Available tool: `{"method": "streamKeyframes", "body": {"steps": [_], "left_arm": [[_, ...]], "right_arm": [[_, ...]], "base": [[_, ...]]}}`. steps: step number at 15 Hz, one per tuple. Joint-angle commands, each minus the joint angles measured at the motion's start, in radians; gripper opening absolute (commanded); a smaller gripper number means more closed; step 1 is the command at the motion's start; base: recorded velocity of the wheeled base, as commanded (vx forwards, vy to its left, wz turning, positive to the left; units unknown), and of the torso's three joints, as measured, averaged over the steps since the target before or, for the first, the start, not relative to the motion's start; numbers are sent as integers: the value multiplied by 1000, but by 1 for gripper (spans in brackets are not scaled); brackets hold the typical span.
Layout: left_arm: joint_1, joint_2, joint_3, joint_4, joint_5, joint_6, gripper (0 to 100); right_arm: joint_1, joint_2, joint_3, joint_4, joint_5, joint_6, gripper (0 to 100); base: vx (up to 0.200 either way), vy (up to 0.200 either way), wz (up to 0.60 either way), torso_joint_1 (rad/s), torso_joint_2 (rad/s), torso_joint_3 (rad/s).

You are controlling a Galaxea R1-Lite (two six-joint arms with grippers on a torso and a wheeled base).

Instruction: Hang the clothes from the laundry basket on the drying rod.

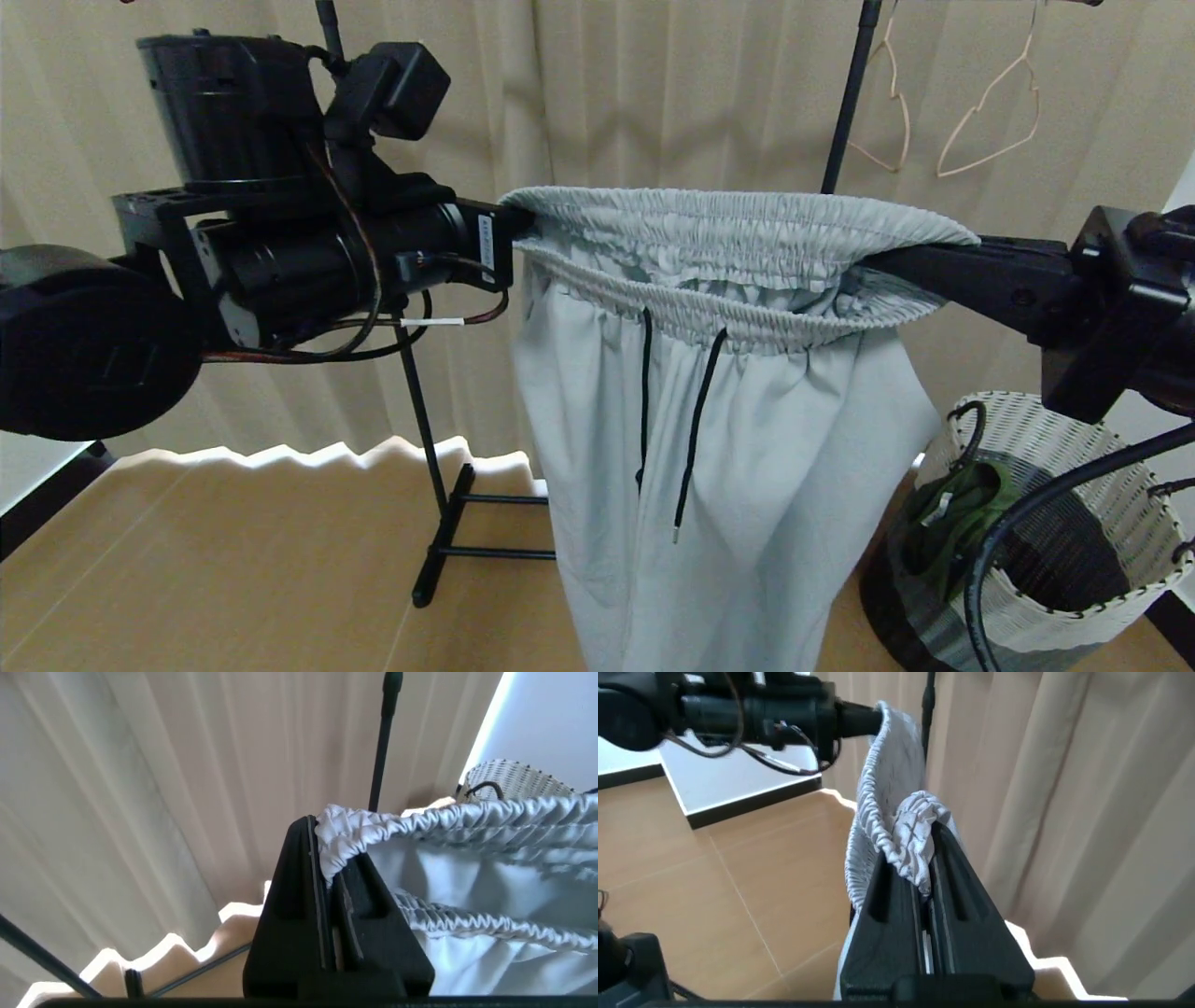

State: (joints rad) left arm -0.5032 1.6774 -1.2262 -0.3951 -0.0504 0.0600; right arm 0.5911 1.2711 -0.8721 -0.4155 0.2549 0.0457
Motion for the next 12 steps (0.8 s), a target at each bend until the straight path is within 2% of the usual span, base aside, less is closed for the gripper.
{"method": "streamKeyframes", "body": {"steps": [1, 3, 5, 9, 12], "left_arm": [[-9, -124, 56, 36, 0, 1, 0], [-20, -211, 86, 104, -9, -2, 0], [-20, -283, 120, 108, -11, -2, 0], [-37, -305, 209, 96, -12, -2, 0], [-37, -306, 186, 98, -14, 1, 0]], "right_arm": [[-56, 71, -42, -8, 0, 0, 0], [-66, 140, -110, -12, -2, 0, 0], [-83, 182, -163, -12, -2, 0, 0], [-83, 198, -148, -14, -3, 2, 0], [-83, 191, -154, -14, -5, 2, 0]], "base": [[0, 0, 0, 0, 0, 0], [0, 0, 0, 0, 0, 0], [0, 0, 0, 0, 0, 0], [0, 0, 0, 0, 0, 0], [0, 0, 0, 0, 0, 0]]}}
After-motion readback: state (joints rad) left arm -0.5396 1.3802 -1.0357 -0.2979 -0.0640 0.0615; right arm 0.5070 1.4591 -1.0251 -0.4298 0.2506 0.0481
